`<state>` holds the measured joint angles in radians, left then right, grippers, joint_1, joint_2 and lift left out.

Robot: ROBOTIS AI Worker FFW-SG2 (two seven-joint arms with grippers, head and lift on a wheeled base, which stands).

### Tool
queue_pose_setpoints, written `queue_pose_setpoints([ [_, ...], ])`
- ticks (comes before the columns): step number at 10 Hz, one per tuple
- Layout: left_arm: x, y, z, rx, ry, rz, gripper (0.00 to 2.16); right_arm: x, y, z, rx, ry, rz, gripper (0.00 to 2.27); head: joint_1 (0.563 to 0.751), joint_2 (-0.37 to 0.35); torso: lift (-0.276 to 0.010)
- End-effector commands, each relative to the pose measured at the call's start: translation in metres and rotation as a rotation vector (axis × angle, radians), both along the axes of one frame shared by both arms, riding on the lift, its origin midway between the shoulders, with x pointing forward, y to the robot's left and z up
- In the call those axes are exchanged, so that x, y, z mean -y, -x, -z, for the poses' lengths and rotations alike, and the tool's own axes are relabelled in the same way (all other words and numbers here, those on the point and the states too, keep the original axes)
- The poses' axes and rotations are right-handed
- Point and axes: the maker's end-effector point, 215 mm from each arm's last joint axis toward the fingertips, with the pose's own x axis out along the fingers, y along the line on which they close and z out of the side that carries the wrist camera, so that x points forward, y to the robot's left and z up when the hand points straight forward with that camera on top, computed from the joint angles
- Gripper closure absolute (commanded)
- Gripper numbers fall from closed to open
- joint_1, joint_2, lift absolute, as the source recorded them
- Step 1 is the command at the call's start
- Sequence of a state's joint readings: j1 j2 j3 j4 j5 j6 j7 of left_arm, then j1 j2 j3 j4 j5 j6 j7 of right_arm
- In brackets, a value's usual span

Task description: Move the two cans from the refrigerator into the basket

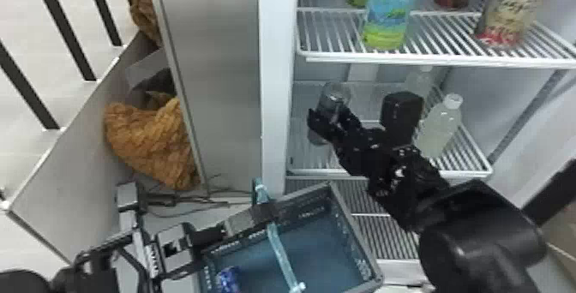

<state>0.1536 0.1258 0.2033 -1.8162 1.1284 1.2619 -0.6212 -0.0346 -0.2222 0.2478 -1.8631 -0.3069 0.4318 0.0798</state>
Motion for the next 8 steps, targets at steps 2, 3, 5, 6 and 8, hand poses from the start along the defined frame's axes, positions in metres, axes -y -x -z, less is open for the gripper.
queue_pose_setpoints([
  [2, 0.000, 0.001, 0.002, -0.005, -0.001, 0.003, 1.21, 0.000, 0.034, -0.009, -0.011, -0.012, -0.020, 1.28, 0.695, -0.045, -0.219],
  [3, 0.001, 0.003, 0.002, -0.007, 0.002, 0.006, 1.21, 0.004, 0.046, -0.013, -0.017, -0.019, -0.016, 1.28, 0.695, -0.047, -0.219],
  [5, 0.001, 0.002, 0.001, -0.005, 0.002, 0.004, 1.21, 0.011, 0.075, -0.019, -0.038, -0.011, -0.025, 1.28, 0.695, -0.056, -0.219],
  [6, 0.001, 0.004, 0.003, -0.012, 0.002, 0.003, 1.21, 0.014, 0.088, -0.023, -0.049, -0.013, -0.026, 1.28, 0.695, -0.061, -0.219],
  [8, 0.000, 0.003, 0.003, -0.011, 0.003, 0.002, 1.21, 0.009, 0.115, -0.024, -0.078, -0.019, -0.057, 1.28, 0.695, -0.068, -0.219],
])
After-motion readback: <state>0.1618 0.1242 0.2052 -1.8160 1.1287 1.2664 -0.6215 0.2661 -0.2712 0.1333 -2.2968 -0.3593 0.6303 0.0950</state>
